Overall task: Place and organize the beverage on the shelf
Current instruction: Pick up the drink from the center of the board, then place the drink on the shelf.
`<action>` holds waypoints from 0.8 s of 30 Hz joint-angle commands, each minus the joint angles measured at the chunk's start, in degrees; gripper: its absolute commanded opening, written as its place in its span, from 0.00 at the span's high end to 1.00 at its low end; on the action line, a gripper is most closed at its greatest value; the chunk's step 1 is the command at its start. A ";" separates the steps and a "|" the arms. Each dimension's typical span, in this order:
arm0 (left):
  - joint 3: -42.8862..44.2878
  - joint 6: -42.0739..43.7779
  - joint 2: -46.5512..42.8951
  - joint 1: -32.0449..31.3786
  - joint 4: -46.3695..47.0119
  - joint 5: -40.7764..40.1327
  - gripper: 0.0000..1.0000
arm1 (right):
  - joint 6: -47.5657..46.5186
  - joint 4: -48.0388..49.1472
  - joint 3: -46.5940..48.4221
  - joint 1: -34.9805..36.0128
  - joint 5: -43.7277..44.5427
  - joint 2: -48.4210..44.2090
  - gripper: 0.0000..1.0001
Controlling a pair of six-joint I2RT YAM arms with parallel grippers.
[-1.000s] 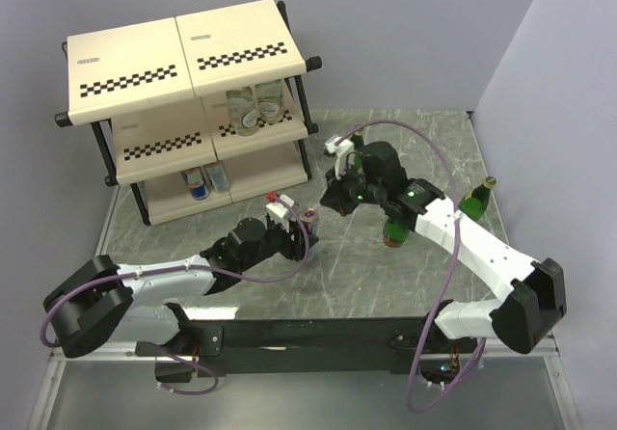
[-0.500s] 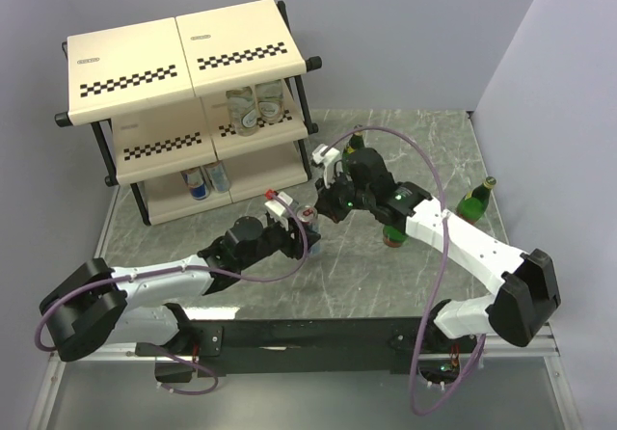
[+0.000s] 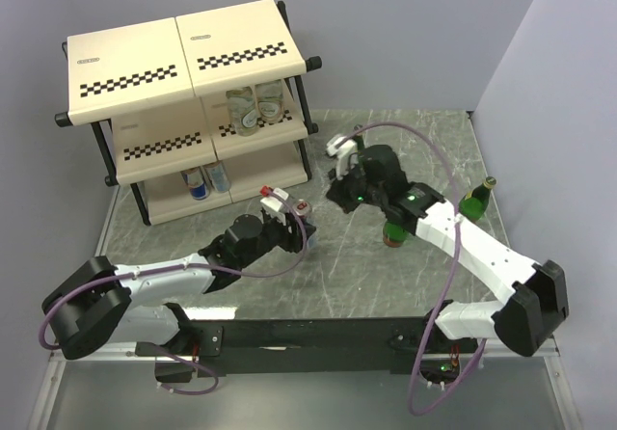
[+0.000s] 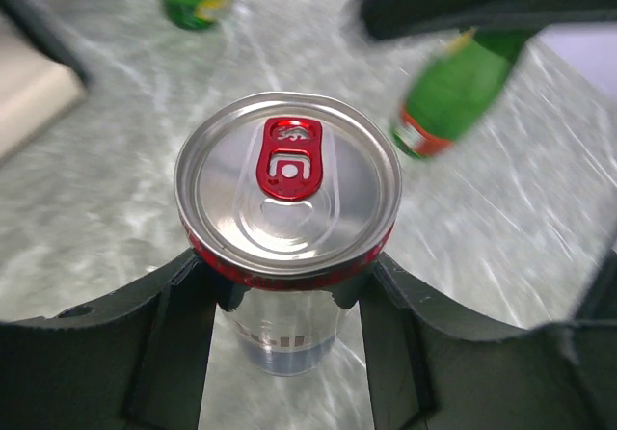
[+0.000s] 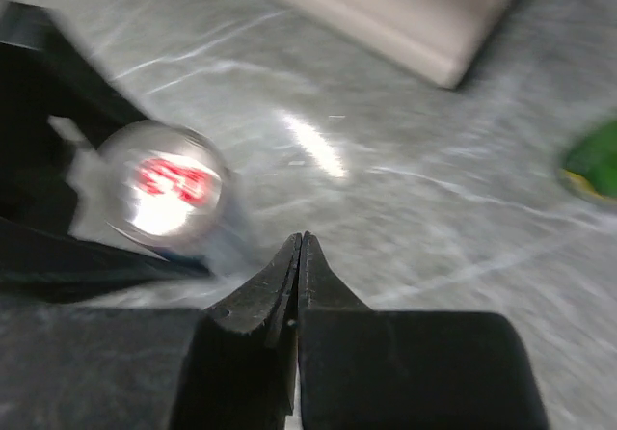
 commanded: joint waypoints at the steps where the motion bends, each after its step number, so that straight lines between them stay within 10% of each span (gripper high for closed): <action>1: 0.07 0.32 -2.82 0.60 9.98 -9.92 1.00 | -0.13 4.66 -1.07 -5.33 1.82 -5.75 1.00; 12: 1.99 1.56 1.83 1.47 13.07 -39.38 1.00 | 0.84 4.66 -2.65 -14.05 -5.23 -10.15 1.00; 24: 11.05 3.05 15.28 5.52 15.00 -46.26 1.00 | 1.28 4.66 -2.91 -15.46 -7.07 -10.59 1.00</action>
